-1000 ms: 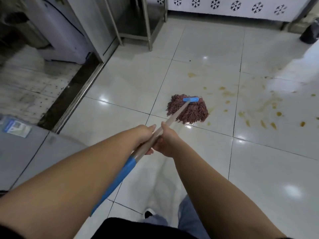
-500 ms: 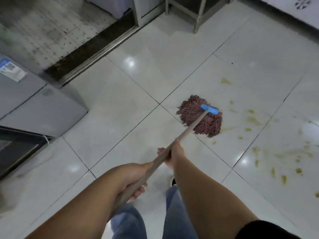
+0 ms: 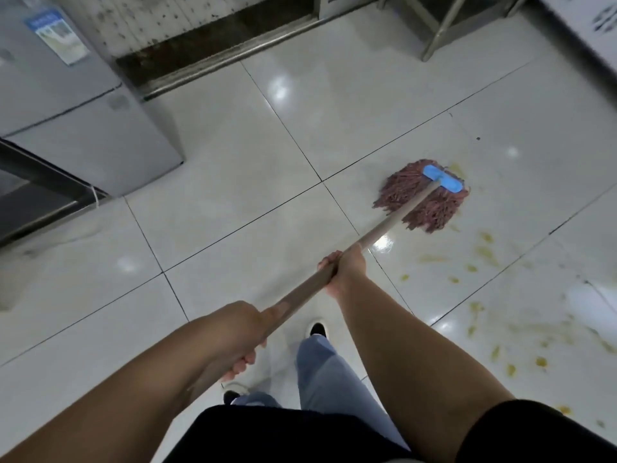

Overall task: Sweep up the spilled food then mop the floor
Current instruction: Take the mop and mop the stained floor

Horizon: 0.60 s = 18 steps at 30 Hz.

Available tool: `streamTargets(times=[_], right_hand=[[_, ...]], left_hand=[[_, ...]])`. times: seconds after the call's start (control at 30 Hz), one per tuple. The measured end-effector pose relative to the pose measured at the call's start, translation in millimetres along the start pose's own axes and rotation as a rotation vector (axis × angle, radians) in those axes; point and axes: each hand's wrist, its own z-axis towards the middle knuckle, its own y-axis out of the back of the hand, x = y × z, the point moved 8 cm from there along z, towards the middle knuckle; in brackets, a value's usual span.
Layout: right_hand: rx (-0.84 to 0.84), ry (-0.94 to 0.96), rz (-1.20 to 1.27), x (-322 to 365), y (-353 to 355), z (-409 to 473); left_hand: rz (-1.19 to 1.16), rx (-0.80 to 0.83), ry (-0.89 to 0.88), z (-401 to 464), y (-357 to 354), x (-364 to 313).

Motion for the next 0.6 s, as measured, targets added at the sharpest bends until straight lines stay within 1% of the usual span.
streamTargets(times=[0.17,0.33,0.4,0.47,0.53,0.6], right_hand=[[0.003,0.132,0.039,27,6,-28],[0.032,0.230,0.025,46,-2,-40],[0.050,0.233,0.028,40,-7,-37],[0.048,0.207,0.027,24,-9,-28],[0.036,0.152,-0.002,-1,-8,-14],[0.004,0.093,-0.087,-35,-3,2]], left_hand=[[0.009,-0.031,-0.174,-8,-14,-3],[-0.041,-0.010,-0.273,-11,-12,-12],[-0.039,0.022,-0.270,-8,-7,-9],[-0.016,0.106,-0.247,-3,-2,-1],[0.047,0.182,-0.218,5,5,14],[0.062,0.234,-0.143,14,12,39]])
